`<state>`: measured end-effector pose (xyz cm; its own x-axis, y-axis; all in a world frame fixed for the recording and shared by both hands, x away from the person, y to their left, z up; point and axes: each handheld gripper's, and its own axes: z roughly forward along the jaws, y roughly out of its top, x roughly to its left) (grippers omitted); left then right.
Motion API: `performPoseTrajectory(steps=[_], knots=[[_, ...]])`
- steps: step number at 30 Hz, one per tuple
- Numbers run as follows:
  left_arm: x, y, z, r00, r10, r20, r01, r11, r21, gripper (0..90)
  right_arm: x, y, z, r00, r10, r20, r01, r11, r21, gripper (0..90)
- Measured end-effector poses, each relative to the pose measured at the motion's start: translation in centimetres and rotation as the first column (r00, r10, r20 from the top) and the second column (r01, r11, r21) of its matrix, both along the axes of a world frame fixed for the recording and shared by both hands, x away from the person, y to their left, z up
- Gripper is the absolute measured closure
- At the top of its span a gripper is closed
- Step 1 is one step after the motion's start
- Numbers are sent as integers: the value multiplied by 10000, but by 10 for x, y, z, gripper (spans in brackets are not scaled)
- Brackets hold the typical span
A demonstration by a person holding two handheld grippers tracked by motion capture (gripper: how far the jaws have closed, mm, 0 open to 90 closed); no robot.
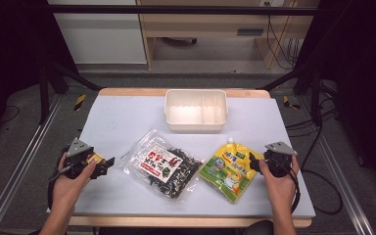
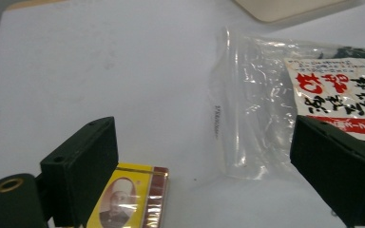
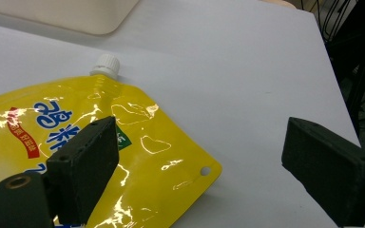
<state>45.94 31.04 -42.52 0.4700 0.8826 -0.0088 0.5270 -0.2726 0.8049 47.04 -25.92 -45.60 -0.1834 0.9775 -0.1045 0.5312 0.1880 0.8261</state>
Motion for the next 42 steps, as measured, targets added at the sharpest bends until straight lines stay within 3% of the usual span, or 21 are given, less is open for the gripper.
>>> performPoseTrajectory(steps=[8,20,36,42], knots=[[-4,-10,0,9987,-370,-351,365,9992,-138,200,0,0,-2,9999,-16,-117,16,10000,13,126],[1,-21,-14,9931,-757,-895,767,9970,86,335,1,1,-3,9997,-72,-223,71,10000,-50,130],[5,-14,-19,9956,-300,-886,325,9991,263,557,2,2,-4,9995,-70,-314,68,9999,-76,130],[12,-21,-27,9935,-164,-1125,232,9980,592,577,3,4,-4,9992,-76,-387,72,9999,-105,130]])
